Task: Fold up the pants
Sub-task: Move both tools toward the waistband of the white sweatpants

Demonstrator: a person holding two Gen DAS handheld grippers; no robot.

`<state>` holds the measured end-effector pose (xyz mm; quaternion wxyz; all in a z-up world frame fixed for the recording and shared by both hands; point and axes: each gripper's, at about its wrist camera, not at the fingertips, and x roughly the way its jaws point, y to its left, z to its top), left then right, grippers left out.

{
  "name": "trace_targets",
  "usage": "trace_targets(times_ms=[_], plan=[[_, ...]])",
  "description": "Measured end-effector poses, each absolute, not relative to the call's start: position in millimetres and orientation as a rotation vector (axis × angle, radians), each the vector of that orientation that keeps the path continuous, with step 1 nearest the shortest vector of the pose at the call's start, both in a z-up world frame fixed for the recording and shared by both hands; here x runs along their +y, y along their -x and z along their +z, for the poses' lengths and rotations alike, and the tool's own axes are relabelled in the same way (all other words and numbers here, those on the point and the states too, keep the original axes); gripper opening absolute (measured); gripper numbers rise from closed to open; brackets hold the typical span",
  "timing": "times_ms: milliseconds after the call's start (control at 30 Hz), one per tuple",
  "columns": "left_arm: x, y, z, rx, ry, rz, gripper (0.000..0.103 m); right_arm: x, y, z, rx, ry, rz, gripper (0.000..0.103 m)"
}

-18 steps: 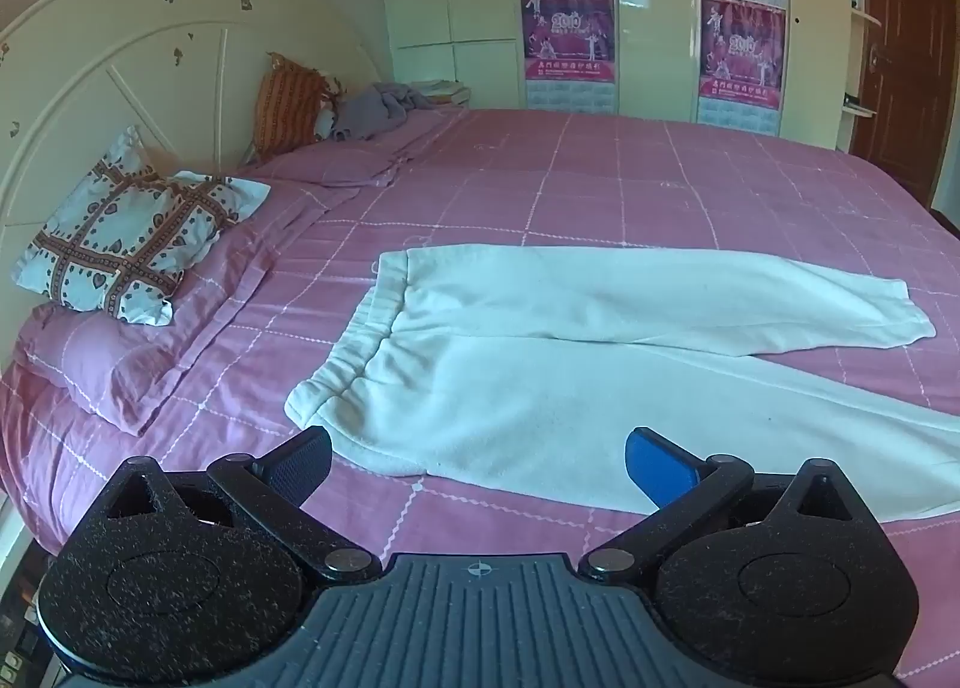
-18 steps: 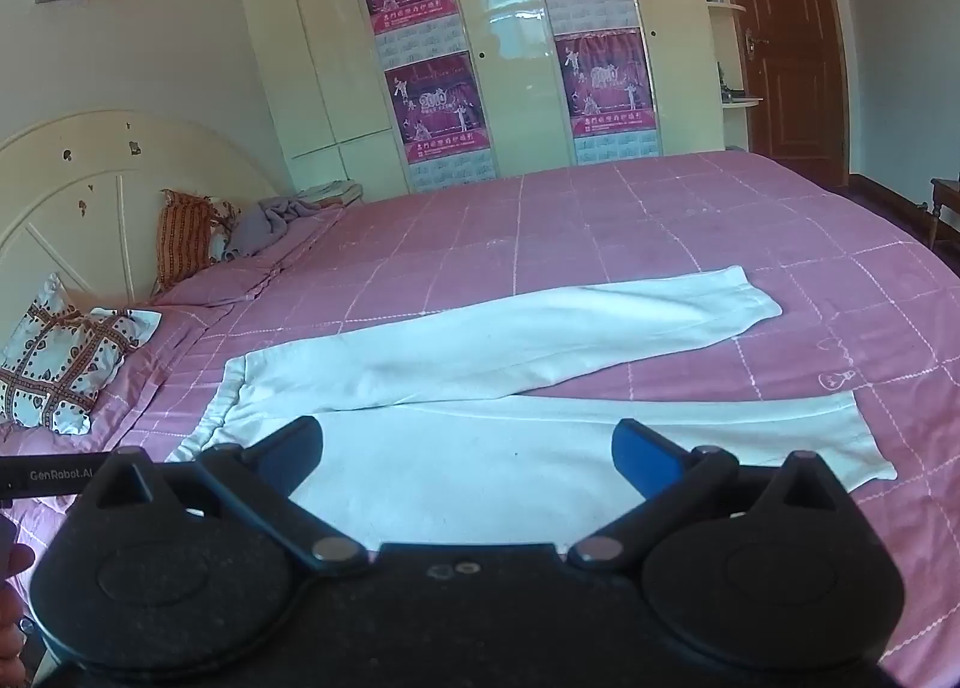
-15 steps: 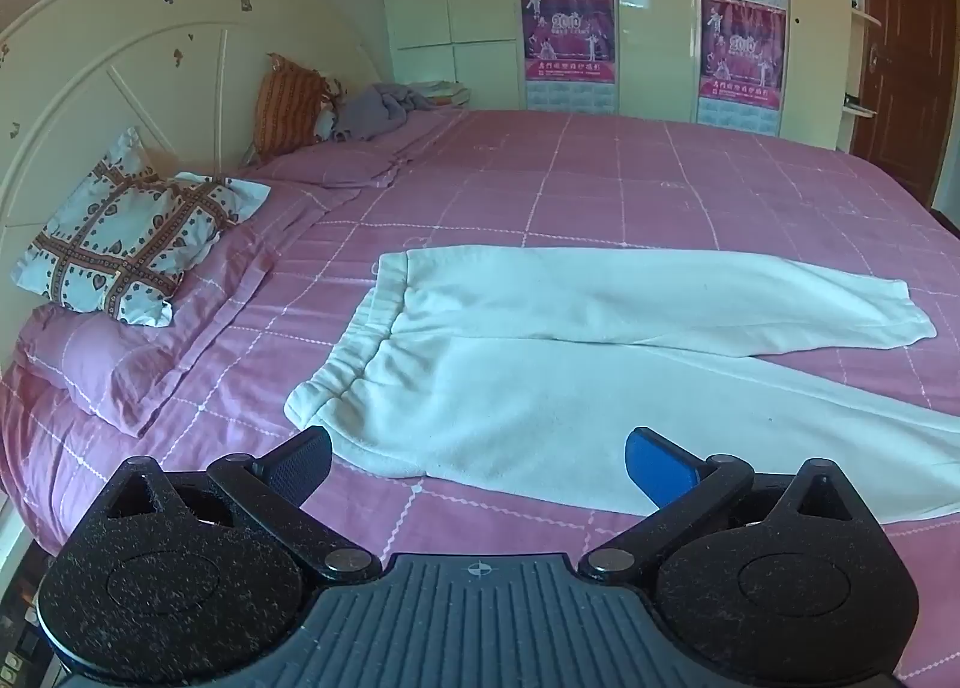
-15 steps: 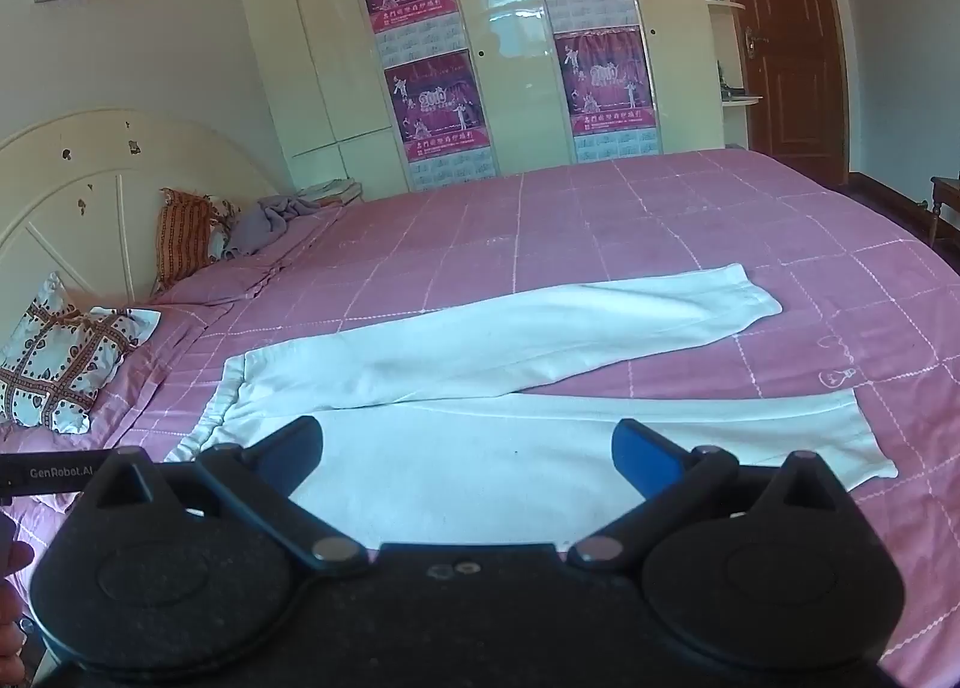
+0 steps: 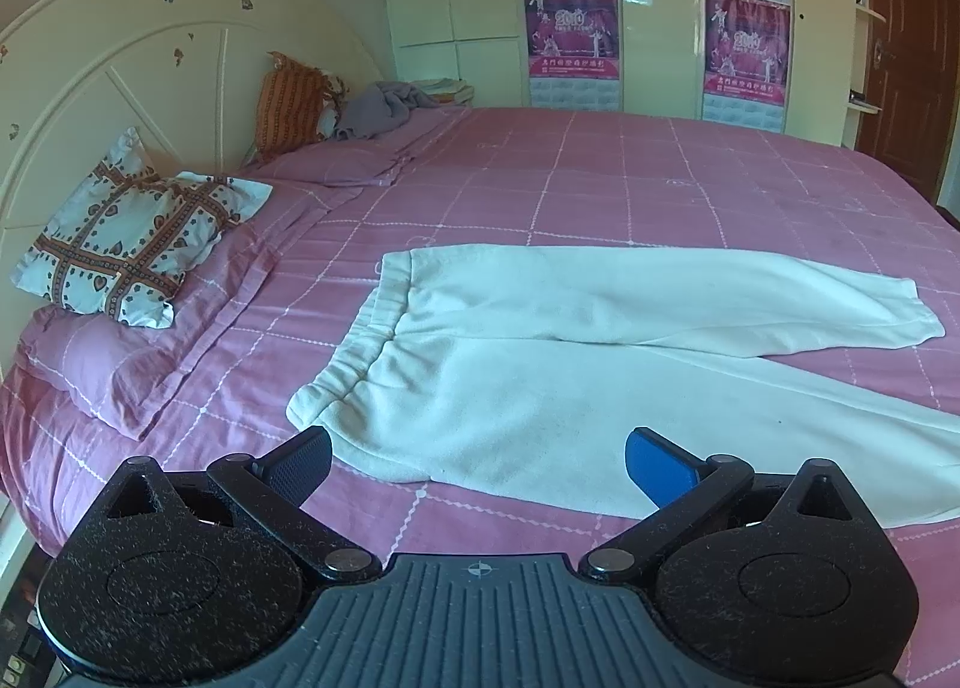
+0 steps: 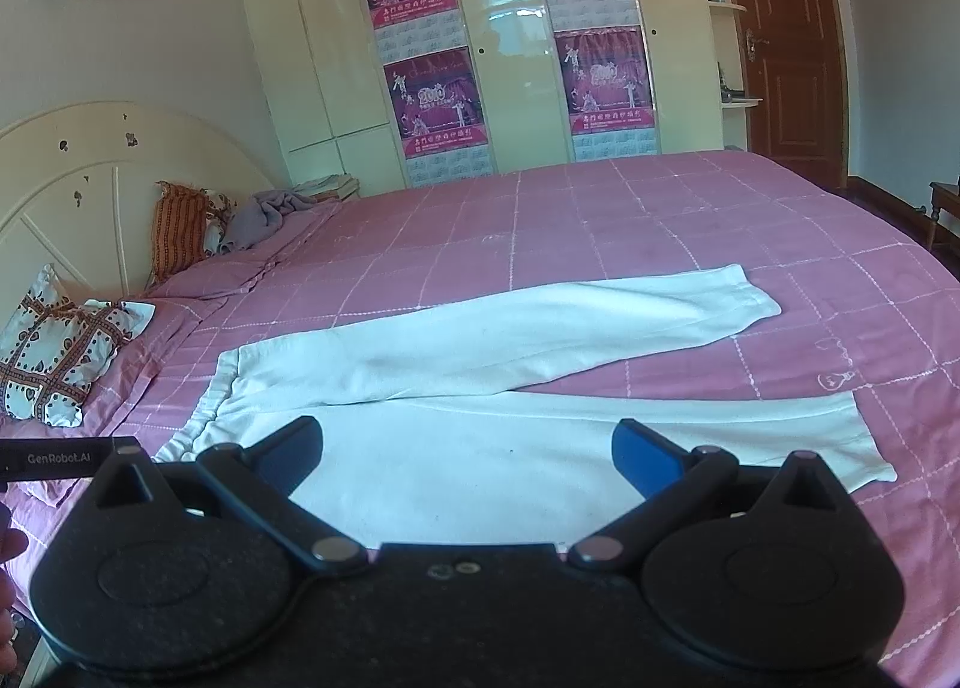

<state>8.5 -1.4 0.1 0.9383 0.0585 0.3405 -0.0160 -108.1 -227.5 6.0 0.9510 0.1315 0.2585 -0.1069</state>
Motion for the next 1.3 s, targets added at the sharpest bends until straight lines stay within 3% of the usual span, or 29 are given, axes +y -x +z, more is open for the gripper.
trace_targets(times_ms=[1033,1300], plan=[[6,-30,-6,0.782,-0.128,-0.018,0.103,-224,101,2,0.528,-0.251,-0.213,0.103],[10,-46,-11,0.735,-0.11,-0.017,0.103,-226,91,-4,0.549,-0.237,-0.207,0.103]])
